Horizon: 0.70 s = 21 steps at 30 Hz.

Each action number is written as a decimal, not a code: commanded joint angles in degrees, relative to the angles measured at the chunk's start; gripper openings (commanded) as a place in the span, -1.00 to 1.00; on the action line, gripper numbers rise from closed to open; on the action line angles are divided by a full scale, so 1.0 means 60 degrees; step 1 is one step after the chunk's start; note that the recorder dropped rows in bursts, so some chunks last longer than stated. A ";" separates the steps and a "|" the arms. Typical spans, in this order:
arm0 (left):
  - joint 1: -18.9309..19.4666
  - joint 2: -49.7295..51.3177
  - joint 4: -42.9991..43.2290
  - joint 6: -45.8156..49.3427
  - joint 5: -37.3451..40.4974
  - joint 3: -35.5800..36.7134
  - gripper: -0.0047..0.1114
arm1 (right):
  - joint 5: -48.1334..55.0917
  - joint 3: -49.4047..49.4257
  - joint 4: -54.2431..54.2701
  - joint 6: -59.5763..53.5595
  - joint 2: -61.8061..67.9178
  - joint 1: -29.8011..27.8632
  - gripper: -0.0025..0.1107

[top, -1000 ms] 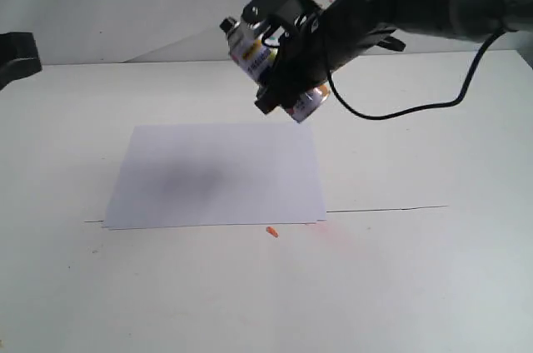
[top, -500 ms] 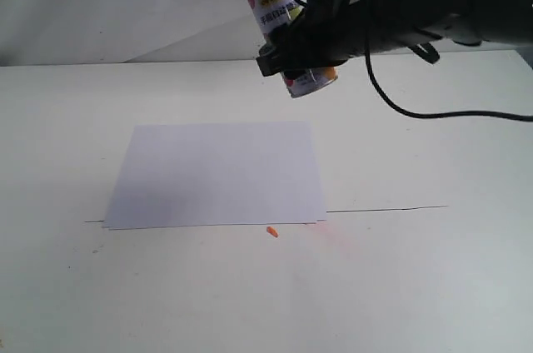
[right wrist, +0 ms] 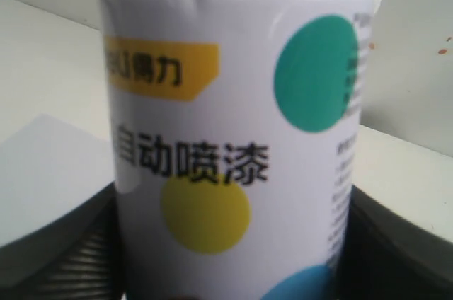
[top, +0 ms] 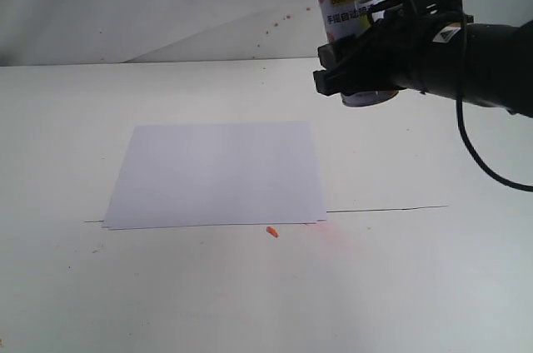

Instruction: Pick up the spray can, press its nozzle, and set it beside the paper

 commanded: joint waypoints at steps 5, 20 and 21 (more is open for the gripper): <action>-0.0033 -0.2298 0.1357 -0.0124 0.0532 0.0050 -0.92 | -0.0655 0.0053 -0.0068 -0.0026 -0.0173 0.0022 -0.96; -0.0033 -0.2825 0.6609 -0.6059 0.1114 0.0065 -0.92 | -0.0554 0.0053 -0.0068 0.0030 -0.0173 0.0022 -0.96; -0.0033 -0.2825 0.6651 -0.5964 0.1287 0.0065 -0.92 | -0.0524 0.0053 -0.0068 0.0088 -0.0173 0.0022 -0.96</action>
